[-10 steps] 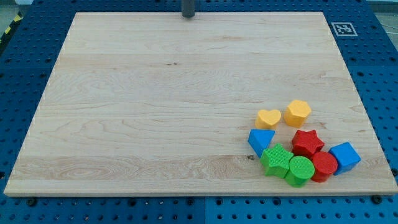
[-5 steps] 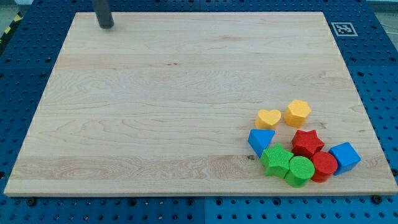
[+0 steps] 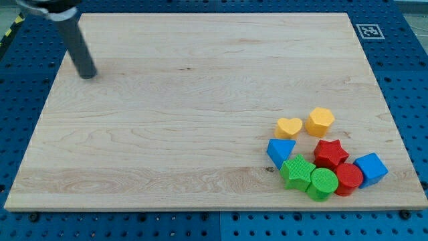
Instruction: Move your arm to the bottom left corner
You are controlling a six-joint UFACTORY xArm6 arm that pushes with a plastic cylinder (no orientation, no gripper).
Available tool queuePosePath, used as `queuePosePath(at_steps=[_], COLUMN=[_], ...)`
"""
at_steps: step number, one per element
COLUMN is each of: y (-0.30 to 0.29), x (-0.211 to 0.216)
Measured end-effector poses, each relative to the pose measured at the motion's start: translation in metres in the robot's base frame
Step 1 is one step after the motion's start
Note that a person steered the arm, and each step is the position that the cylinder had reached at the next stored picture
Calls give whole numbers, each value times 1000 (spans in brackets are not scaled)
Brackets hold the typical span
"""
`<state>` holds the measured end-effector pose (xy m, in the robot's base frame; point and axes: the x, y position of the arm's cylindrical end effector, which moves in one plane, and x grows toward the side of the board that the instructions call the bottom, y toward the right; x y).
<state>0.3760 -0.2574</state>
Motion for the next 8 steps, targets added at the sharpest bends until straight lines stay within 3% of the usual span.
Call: queuePosePath(at_steps=[1, 2, 4, 5, 8], y=[-43, -47, -47, -43, -24], x=[24, 57, 175, 208, 204])
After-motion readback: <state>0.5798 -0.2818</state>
